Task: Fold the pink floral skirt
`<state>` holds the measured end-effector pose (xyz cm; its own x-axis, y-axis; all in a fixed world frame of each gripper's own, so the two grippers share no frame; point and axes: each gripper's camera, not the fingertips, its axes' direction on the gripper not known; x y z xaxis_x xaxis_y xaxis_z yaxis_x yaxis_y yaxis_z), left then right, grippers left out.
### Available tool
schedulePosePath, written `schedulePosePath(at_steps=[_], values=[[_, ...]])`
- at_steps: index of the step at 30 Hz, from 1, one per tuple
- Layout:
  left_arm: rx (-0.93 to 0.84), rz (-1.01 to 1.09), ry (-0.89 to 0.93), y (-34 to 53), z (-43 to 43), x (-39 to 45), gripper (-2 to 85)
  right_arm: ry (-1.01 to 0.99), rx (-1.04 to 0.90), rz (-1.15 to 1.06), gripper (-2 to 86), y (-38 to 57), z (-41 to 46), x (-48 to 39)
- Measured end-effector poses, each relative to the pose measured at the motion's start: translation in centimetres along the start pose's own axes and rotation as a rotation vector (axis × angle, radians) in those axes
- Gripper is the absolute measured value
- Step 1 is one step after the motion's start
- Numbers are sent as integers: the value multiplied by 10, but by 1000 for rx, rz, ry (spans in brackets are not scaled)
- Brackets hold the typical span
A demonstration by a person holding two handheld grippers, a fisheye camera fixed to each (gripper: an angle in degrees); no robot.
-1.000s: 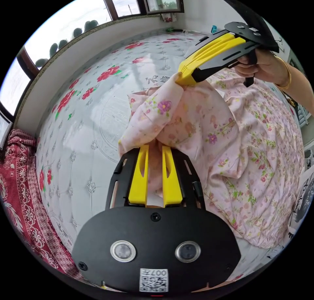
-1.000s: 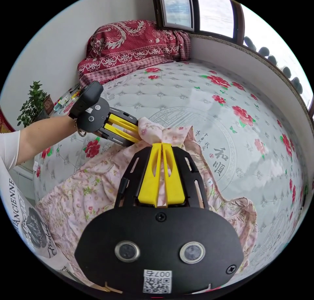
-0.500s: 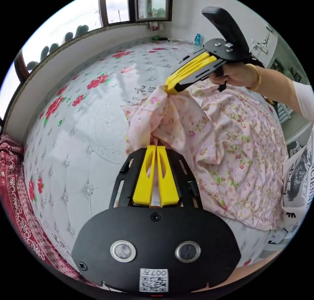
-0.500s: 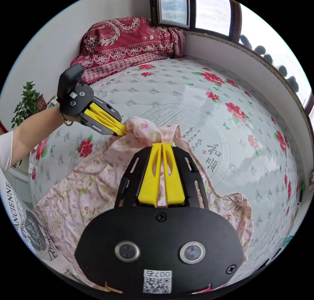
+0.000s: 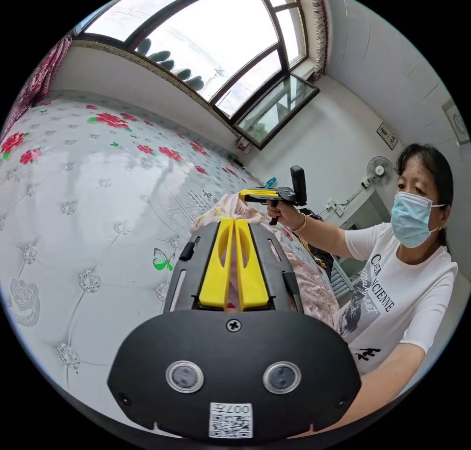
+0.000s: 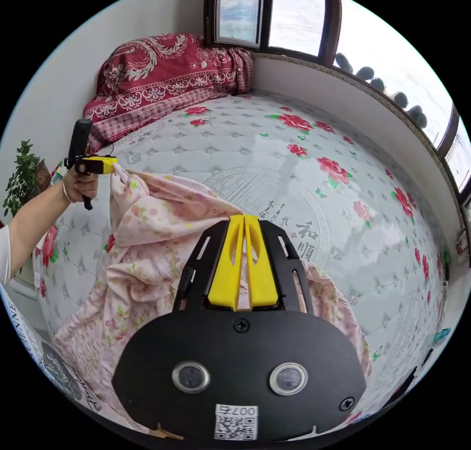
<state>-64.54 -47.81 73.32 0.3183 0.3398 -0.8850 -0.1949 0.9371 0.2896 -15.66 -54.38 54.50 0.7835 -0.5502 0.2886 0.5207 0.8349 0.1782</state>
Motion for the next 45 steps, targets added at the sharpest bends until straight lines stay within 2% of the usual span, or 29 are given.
schedulePosePath(at_steps=[1, 3, 9, 13, 16, 20, 23, 25, 30, 33, 36, 38, 41, 45], values=[[-23, 28, -11, 1, 3, 5, -10, -122, -2, -70, 1, -3, 3, -10], [-53, 75, -18, 1, 6, 13, -10, -212, -41, -134, 6, -5, 11, -25], [-186, 227, -134, 12, 17, 44, -10, -102, -41, -216, 66, 3, 11, -42], [-171, 249, -117, 18, 21, 51, -9, -189, 123, -285, 62, 9, -16, -63], [-180, 254, -122, 17, 24, 53, -9, -211, 62, -358, 52, 0, 2, -85], [-195, 239, -176, 15, 22, 54, -5, -262, -39, -348, 18, -4, 27, -93], [-212, 186, -241, 20, 12, 59, 18, -269, 93, -378, 13, 9, 1, -106], [-189, 113, -233, 30, 0, 70, 64, -312, 169, -401, 25, 19, -18, -124], [-201, 113, -285, 66, -1, 125, 111, -514, 199, -429, 45, 20, -20, -181], [-214, 76, -344, 88, 6, 148, 117, -553, 172, -466, 53, 1, -8, -218], [-233, 36, -417, 110, 6, 158, 79, -746, 11, -489, 58, -16, 16, -250], [-235, -46, -455, 131, -1, 157, 62, -803, -41, -571, 59, -14, 18, -266], [-204, -194, -503, 165, -24, 157, 61, -690, -32, -663, 60, -3, 6, -266], [-102, -291, -640, 166, -62, 163, 81, -317, -2, -537, 60, 6, -6, -171]])
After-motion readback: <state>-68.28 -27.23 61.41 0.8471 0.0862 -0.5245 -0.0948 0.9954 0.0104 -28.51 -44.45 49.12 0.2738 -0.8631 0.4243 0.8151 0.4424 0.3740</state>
